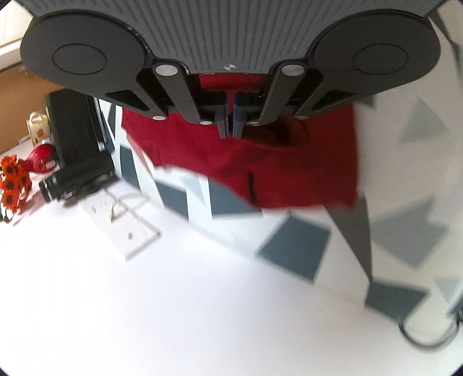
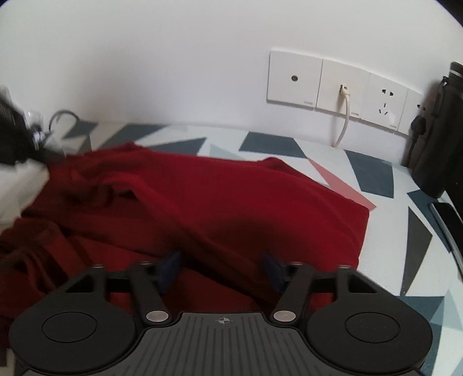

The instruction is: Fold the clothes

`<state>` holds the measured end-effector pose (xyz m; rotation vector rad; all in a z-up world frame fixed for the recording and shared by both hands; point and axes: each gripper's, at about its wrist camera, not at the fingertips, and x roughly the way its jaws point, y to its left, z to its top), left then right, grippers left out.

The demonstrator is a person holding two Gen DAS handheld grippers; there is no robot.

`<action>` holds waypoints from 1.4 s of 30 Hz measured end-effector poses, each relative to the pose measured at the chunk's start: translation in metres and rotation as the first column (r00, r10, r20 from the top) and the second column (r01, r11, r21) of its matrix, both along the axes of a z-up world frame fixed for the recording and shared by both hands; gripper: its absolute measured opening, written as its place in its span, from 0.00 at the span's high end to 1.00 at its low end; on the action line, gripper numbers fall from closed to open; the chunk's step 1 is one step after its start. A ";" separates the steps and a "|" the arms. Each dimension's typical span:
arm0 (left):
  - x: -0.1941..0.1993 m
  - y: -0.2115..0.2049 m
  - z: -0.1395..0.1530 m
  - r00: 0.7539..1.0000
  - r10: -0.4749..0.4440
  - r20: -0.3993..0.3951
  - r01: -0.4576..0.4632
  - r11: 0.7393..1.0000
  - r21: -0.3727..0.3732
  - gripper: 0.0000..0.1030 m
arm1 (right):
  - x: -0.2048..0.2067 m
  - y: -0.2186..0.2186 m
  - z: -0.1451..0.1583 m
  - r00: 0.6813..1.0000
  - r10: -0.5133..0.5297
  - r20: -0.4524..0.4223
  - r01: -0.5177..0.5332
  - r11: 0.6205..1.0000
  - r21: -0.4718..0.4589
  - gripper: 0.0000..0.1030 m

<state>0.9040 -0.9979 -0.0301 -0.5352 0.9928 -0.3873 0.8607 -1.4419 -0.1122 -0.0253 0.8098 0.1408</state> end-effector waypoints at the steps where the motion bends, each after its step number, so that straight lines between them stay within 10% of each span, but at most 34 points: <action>1: 0.002 0.007 0.005 1.000 0.017 0.021 -0.017 1.000 -0.001 0.97 | 0.001 -0.002 0.002 1.000 -0.013 0.001 0.013 1.000 0.013 0.89; 6: -0.001 0.038 0.005 0.996 0.078 0.035 -0.078 0.997 -0.015 0.97 | -0.006 -0.015 0.018 0.995 -0.073 0.062 0.070 0.996 0.047 0.91; 11: -0.007 0.048 -0.034 0.992 0.054 -0.112 -0.058 0.997 -0.040 0.95 | -0.013 -0.027 0.017 0.995 -0.093 0.036 0.092 0.996 0.020 0.92; 16: -0.009 0.058 -0.048 0.988 0.079 -0.132 -0.098 0.985 -0.145 0.48 | -0.017 -0.026 0.006 0.997 -0.075 -0.015 0.075 0.997 0.018 0.91; 34: 0.014 0.007 -0.073 0.989 0.027 -0.147 -0.038 0.997 -0.068 0.47 | -0.013 -0.026 0.001 0.995 -0.100 -0.031 0.101 0.994 0.047 0.90; 37: 0.016 0.006 -0.075 0.987 0.032 -0.158 -0.046 0.996 -0.081 0.56 | -0.012 -0.027 -0.001 0.994 -0.103 -0.031 0.105 0.993 0.052 0.90; 39: 0.016 0.005 -0.073 0.988 0.023 -0.153 -0.035 0.996 -0.078 0.96 | -0.012 -0.027 -0.002 0.994 -0.104 -0.030 0.105 0.993 0.051 0.90; 42: 0.010 0.005 -0.056 0.998 0.009 -0.059 -0.014 0.997 -0.081 0.96 | -0.014 -0.026 -0.001 0.995 -0.098 -0.026 0.099 0.994 0.049 0.90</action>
